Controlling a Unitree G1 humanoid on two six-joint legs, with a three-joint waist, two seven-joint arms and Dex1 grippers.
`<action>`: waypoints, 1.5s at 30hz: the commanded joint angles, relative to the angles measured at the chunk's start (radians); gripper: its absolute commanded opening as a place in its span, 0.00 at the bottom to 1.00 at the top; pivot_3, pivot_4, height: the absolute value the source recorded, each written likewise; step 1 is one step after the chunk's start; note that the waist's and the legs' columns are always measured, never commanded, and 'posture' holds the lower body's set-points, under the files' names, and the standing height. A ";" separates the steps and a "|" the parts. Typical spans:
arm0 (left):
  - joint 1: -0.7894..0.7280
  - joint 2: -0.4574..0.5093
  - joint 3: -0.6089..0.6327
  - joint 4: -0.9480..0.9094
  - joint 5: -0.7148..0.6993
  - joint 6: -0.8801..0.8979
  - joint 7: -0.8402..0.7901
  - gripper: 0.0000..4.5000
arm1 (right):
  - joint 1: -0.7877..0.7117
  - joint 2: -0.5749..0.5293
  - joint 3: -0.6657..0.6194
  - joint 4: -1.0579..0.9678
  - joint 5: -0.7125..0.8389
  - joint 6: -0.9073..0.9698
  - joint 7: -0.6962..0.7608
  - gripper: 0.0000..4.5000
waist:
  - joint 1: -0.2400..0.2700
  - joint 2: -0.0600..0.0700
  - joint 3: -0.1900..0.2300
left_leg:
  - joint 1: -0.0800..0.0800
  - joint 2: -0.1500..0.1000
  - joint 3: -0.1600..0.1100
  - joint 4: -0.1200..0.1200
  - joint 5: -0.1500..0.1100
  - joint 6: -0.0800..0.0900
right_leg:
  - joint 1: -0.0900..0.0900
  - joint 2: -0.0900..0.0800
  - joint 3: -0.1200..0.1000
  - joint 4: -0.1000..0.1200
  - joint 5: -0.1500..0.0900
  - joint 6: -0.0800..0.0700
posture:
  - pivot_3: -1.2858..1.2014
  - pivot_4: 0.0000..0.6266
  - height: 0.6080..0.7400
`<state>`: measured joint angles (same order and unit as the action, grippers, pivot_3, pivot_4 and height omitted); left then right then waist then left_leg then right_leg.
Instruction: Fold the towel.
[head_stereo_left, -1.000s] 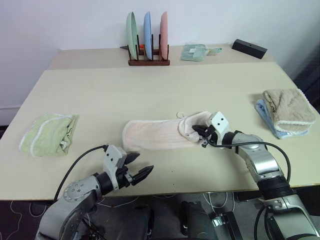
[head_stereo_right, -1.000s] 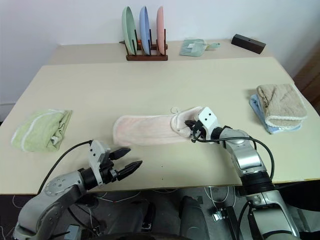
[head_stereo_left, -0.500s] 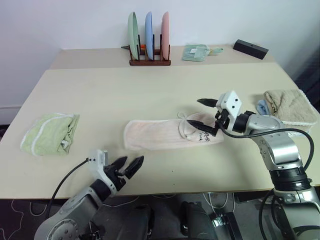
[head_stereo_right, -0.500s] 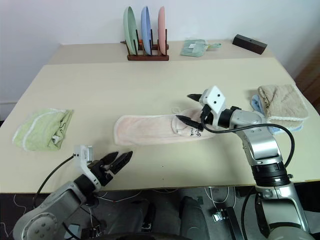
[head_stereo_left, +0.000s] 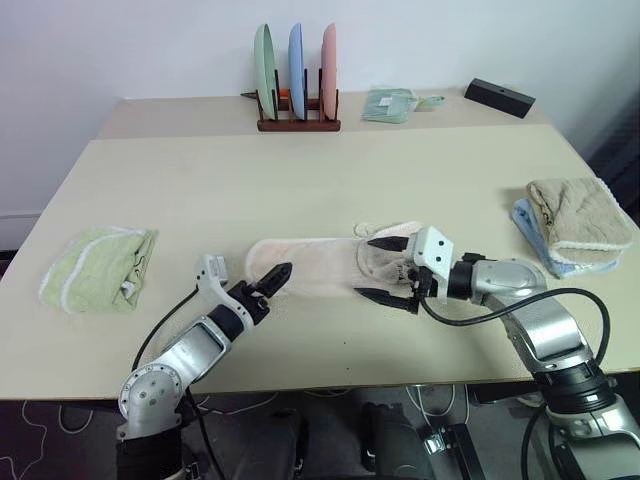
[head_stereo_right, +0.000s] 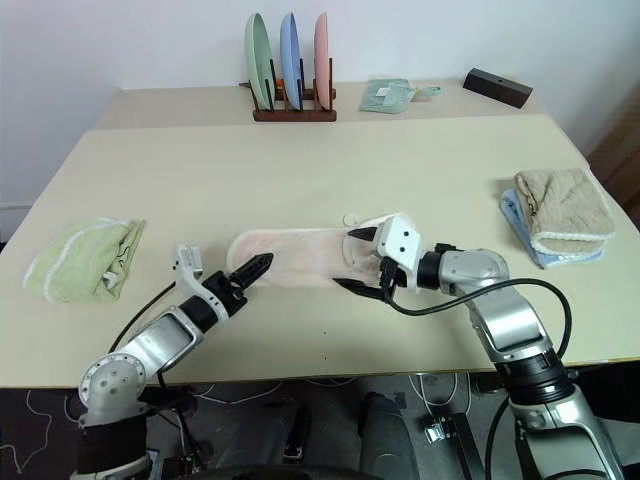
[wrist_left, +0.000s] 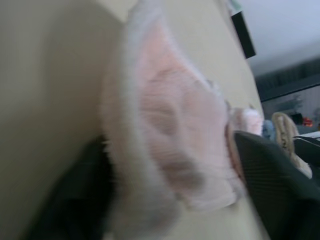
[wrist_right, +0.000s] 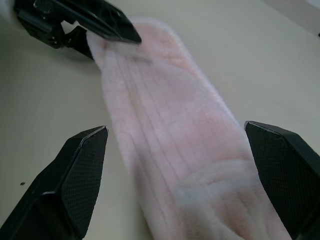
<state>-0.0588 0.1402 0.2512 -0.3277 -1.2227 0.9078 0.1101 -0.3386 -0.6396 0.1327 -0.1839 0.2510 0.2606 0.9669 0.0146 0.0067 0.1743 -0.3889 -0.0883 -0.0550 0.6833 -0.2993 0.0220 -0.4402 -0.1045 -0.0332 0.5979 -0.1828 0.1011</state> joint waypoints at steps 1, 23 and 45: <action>0.002 0.007 0.013 -0.008 -0.020 -0.015 -0.015 0.39 | -0.003 -0.013 -0.033 -0.026 -0.001 -0.026 -0.008 1.00 | 0.000 0.000 0.000 | 0.000 0.000 0.000 0.000 0.000 0.000 | 0.000 0.000 0.000 0.000 0.000 0.000 | 0.52 0.24 1.00; -0.099 0.421 0.038 -0.152 0.155 -0.152 -0.393 0.01 | -0.046 -0.055 -0.082 0.137 -0.039 -0.134 0.006 1.00 | 0.010 -0.001 0.001 | 0.000 -0.001 0.000 0.000 0.000 0.000 | 0.001 0.000 0.000 -0.001 0.000 -0.001 | 0.52 0.24 1.00; -0.569 0.215 -0.691 0.174 0.786 -0.070 -0.646 0.45 | -0.006 -0.070 -0.144 0.216 -0.075 -0.177 -0.050 1.00 | -0.001 -0.002 0.001 | 0.000 -0.002 -0.004 -0.001 0.001 -0.001 | -0.002 0.003 0.006 -0.001 0.000 0.001 | 0.52 0.24 1.00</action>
<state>-0.6313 0.3529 -0.4728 -0.1199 -0.4364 0.8281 -0.5225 -0.3408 -0.6990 0.0208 0.0455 0.1737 0.1029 0.9258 0.0132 0.0046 0.1754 -0.3889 -0.0901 -0.0586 0.6820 -0.2984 0.0209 -0.4417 -0.1015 -0.0272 0.5972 -0.1823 0.1018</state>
